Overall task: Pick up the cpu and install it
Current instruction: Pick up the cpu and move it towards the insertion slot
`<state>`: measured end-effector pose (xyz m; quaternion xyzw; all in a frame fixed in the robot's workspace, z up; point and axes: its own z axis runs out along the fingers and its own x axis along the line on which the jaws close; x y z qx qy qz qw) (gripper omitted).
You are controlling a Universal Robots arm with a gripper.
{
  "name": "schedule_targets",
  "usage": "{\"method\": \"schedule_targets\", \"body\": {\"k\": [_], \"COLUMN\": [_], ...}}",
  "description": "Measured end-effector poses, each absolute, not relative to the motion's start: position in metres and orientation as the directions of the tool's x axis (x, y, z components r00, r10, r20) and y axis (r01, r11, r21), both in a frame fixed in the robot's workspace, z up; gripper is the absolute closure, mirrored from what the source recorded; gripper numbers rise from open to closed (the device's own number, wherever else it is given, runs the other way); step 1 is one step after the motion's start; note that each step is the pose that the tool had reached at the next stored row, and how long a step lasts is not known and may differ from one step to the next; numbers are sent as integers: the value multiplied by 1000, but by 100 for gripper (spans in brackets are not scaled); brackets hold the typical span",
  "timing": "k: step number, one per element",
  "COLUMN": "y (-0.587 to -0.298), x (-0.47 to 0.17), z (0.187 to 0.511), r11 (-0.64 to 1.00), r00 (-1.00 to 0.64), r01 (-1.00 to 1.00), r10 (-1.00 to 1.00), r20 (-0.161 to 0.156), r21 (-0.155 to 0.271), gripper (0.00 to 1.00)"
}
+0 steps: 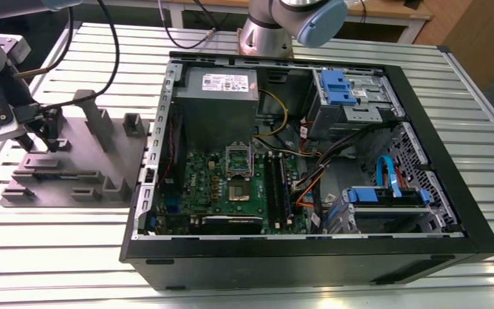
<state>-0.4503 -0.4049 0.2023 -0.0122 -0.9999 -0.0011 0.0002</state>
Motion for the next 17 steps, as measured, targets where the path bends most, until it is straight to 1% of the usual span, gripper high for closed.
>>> {"method": "schedule_targets", "body": {"k": [17], "y": [-405], "x": [-450], "z": [207], "r11": [1000], "r00": [-1000], "r01": [24], "r10": [24], "r20": [0], "r21": [2], "gripper": [53]}}
